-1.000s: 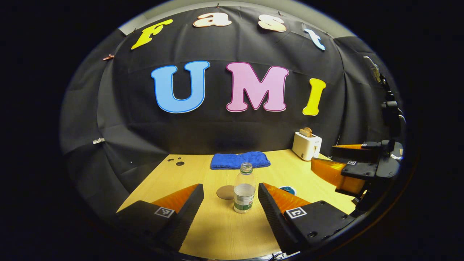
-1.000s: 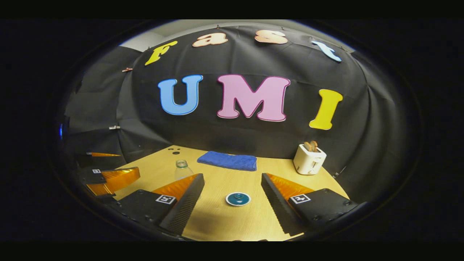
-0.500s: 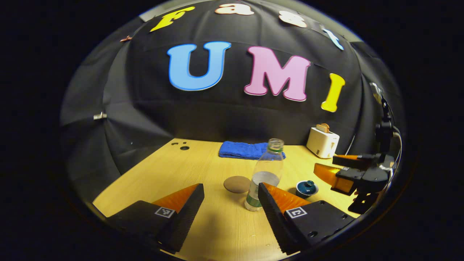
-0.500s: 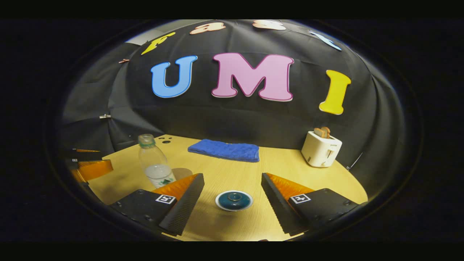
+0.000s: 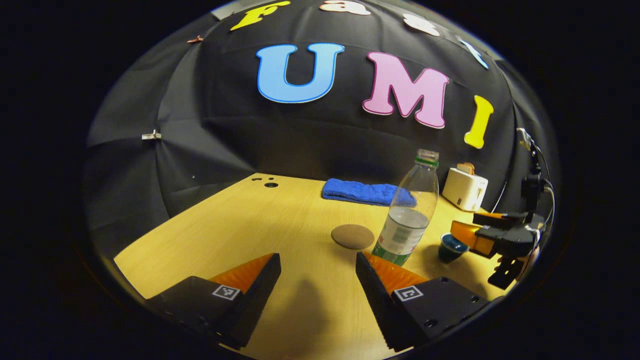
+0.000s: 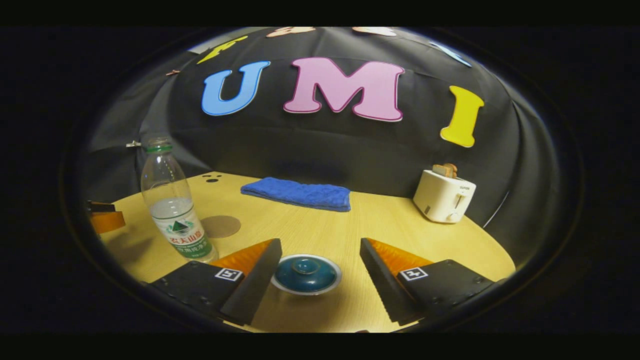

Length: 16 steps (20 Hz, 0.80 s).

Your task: Open the teacup lid with one hand, grasp the water bottle and pour water into the teacup with the other hand; after pouring, place the water bottle on the coaster and then close the teacup lid.

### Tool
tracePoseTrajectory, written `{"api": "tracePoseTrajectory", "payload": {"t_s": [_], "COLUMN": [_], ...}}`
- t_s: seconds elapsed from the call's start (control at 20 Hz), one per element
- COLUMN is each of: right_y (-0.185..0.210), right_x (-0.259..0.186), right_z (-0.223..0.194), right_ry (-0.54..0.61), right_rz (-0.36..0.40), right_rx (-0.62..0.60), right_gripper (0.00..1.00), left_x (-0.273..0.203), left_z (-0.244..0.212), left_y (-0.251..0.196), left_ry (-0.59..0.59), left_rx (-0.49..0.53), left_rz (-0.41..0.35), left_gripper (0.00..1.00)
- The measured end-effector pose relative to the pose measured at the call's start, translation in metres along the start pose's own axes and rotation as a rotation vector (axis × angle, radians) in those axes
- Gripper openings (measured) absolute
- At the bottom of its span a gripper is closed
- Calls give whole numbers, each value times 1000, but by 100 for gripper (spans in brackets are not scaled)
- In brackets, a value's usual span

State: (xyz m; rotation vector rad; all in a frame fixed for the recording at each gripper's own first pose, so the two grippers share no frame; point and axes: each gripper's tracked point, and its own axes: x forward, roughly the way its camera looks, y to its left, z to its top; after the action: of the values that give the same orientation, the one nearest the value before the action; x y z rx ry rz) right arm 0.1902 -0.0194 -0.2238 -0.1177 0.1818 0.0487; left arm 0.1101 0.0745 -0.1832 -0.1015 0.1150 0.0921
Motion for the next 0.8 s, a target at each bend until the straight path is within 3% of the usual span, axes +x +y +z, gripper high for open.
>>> {"api": "tracePoseTrajectory", "payload": {"t_s": [0.1,0.2,0.3,0.45,0.6,0.8], "right_y": [7,7,9,9,8,13], "right_x": [2,3,4,6,8,12], "right_z": [-11,-10,-12,-20,-19,-18], "right_ry": [29,26,28,63,68,88], "right_rz": [16,13,15,19,24,53], "right_rx": [20,5,4,18,36,68], "right_gripper": [90,75,73,64,65,61], "left_x": [-2,-2,1,2,4,4], "left_z": [-2,-3,-5,-1,6,4], "left_y": [-5,-10,-14,-19,-22,-27], "left_ry": [2,4,6,-4,-31,-21], "left_rx": [-5,-13,-11,7,69,37], "left_rz": [-10,-24,-31,-41,-54,-68], "left_gripper": [95,95,96,96,96,95]}}
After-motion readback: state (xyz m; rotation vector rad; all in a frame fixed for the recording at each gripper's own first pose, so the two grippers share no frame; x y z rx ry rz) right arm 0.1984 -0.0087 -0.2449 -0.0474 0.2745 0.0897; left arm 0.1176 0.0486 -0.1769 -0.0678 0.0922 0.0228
